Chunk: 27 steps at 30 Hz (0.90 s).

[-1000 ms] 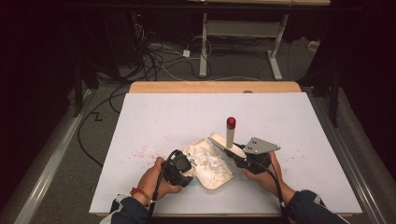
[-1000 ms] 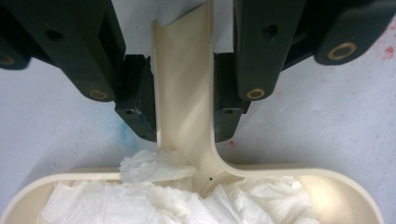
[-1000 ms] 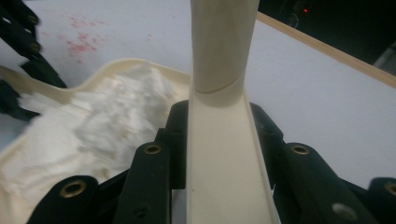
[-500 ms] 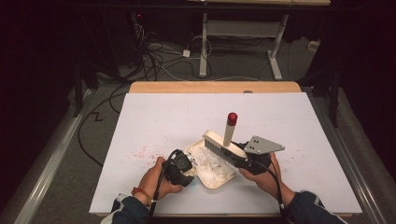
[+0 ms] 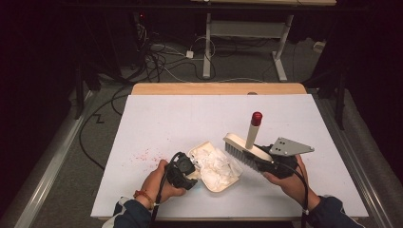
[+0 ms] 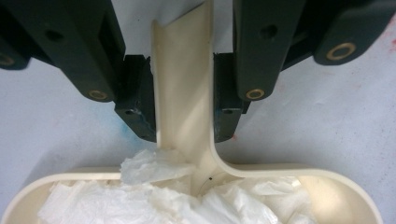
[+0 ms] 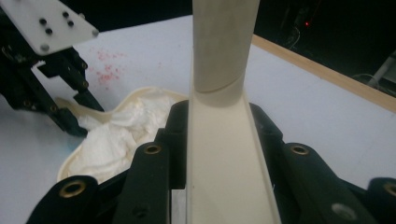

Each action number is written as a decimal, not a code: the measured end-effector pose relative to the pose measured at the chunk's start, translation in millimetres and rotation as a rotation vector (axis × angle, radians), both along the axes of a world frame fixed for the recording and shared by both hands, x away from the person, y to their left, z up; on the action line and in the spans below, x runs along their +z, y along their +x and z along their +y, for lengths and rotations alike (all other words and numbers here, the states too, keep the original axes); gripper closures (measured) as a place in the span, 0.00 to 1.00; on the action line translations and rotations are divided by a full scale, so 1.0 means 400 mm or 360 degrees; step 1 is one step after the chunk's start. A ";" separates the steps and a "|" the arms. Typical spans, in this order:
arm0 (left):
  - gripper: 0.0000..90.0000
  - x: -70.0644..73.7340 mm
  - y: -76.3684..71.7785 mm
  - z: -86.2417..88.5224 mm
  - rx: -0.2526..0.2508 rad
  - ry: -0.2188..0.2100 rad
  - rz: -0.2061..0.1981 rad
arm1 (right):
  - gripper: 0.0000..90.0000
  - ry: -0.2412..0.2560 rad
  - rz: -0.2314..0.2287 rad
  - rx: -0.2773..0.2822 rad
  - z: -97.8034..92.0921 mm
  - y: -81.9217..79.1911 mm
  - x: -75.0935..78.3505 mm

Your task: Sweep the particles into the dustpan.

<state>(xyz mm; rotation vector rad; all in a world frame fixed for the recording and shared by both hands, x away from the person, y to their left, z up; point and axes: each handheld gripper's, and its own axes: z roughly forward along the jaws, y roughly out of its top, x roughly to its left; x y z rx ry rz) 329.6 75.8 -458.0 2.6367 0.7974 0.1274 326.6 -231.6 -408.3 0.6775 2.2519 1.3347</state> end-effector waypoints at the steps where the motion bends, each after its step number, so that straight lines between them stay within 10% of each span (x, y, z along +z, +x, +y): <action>1: 0.70 0.000 0.000 0.000 0.0000 0.0000 0.0000 | 0.75 -0.0007 0.0008 -0.0013 -0.008 -0.004 -0.002; 10: 0.70 0.001 -0.002 -0.004 0.0007 0.0014 -0.0008 | 0.75 -0.0141 0.0138 -0.0028 -0.048 -0.039 -0.041; 27: 0.70 0.000 0.000 -0.009 0.0030 -0.0017 -0.0009 | 0.75 -0.0018 0.0109 0.0206 0.039 -0.048 -0.031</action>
